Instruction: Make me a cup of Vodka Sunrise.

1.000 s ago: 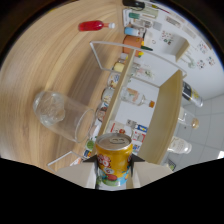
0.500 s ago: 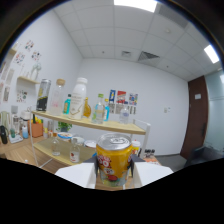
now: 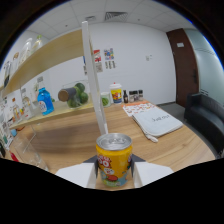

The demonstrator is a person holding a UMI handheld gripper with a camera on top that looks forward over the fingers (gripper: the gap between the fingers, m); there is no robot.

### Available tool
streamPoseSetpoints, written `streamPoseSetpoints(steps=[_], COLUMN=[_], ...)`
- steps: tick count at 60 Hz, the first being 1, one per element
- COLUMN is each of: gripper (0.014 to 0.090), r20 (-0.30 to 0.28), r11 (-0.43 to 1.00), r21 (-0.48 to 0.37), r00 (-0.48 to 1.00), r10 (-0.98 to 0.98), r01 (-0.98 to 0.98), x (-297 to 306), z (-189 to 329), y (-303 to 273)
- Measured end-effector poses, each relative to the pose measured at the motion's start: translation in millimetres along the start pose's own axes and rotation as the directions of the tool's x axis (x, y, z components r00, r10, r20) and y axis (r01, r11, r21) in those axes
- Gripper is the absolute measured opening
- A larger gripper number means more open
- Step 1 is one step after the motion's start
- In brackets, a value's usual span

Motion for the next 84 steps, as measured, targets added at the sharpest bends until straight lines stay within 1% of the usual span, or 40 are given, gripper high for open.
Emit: streamPoseSetpoints(steps=[3, 12, 15, 18, 25, 37, 39, 43, 44, 46, 47, 49, 55, 63, 65, 73, 84], gripper=[0.0516, 0.052, 0.0523, 0.0524, 0.0531, 0.0551, 0.0583, 0.0679, 0.0722, 0.0844, 0.0862, 0.0846, 0.0852, 0.085, 0.0849, 0.0853, 0.0851], r20=[0.003, 0.042, 0.041, 0.044, 0.032, -0.008, -0.014, -0.032, -0.043, -0.059, -0.068, -0.075, -0.119, -0.126, -0.123, -0.077, -0.004], r11=[1.0, 0.998, 0.995, 0.996, 0.995, 0.992, 0.992, 0.993, 0.994, 0.994, 0.995, 0.995, 0.998, 1.0, 1.0, 1.0, 0.998], r21=[-0.024, -0.066, -0.091, -0.078, -0.066, -0.104, -0.105, -0.102, -0.102, -0.1, -0.098, -0.093, -0.06, -0.022, -0.023, -0.015, -0.031], r00=[1.0, 0.999, 0.999, 0.998, 0.997, 0.998, 0.998, 0.998, 0.998, 0.997, 0.997, 0.997, 0.993, 0.992, 0.992, 0.997, 0.998], r10=[-0.007, -0.016, -0.024, -0.038, -0.077, -0.07, -0.068, -0.055, -0.051, -0.045, -0.042, -0.034, -0.015, 0.007, 0.007, -0.006, -0.058], r01=[0.007, 0.019, 0.027, 0.041, 0.079, 0.068, 0.066, 0.052, 0.047, 0.039, 0.035, 0.027, 0.008, -0.009, -0.01, 0.005, 0.057], x=[1.8, -6.8, -6.6, -8.4, -7.8, -6.1, -5.8, -5.7, -4.4, -4.3, -3.9, -5.8, -12.9, -51.8, -64.8, -123.8, -196.9], z=[5.6, 11.7, 12.7, 11.4, 4.9, -3.0, -4.5, -10.6, -12.8, -18.7, -21.7, -28.5, -56.4, -92.2, -98.0, -110.0, -110.4], y=[8.3, 22.1, 29.2, 28.6, 33.8, 43.8, 43.0, 38.0, 36.5, 32.7, 30.4, 25.5, 5.0, -23.9, -27.7, -37.2, -22.1])
